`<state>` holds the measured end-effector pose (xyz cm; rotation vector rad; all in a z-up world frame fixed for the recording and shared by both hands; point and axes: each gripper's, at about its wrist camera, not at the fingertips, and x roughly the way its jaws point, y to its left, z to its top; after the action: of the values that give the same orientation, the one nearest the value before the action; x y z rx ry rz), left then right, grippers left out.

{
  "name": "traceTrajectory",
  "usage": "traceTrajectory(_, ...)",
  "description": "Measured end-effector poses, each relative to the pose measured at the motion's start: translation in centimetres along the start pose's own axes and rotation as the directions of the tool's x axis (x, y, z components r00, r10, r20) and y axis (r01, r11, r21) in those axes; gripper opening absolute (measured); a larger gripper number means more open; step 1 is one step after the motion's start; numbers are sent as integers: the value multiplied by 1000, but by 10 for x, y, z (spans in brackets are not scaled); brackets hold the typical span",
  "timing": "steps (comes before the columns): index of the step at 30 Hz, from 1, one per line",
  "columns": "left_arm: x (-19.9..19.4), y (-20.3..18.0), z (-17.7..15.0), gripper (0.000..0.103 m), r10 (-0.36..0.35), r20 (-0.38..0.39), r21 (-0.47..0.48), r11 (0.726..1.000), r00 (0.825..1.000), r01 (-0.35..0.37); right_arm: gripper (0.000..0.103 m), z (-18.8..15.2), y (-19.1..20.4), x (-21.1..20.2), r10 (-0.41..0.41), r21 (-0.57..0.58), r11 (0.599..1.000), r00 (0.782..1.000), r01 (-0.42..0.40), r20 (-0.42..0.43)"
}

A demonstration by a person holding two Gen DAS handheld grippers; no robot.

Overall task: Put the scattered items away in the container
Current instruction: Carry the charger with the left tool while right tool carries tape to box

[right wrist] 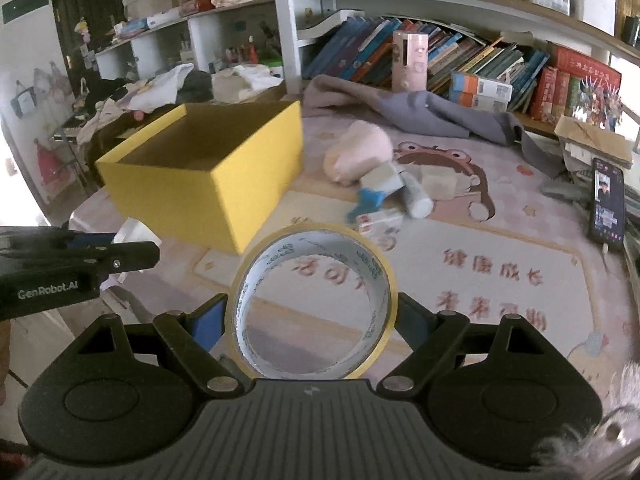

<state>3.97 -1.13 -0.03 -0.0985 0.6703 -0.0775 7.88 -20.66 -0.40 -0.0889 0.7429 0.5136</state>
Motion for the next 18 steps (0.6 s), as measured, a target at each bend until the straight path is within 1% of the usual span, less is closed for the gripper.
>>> traceTrajectory(9,-24,29,-19,24,-31,-13,3,1000,999,31,85,-19,51,-13,-1,-6,1000,1000,1,-21)
traceTrajectory(15,-28,37,-31,24,-66,-45,12,998,997,67,85,-27,71,-16,-1,8,1000,999,1,-47)
traceTrajectory(18,-33,45,-33,24,-55,-20,-7,998,998,55,85,-24,79,-14,6,-22,1000,999,-6,-45)
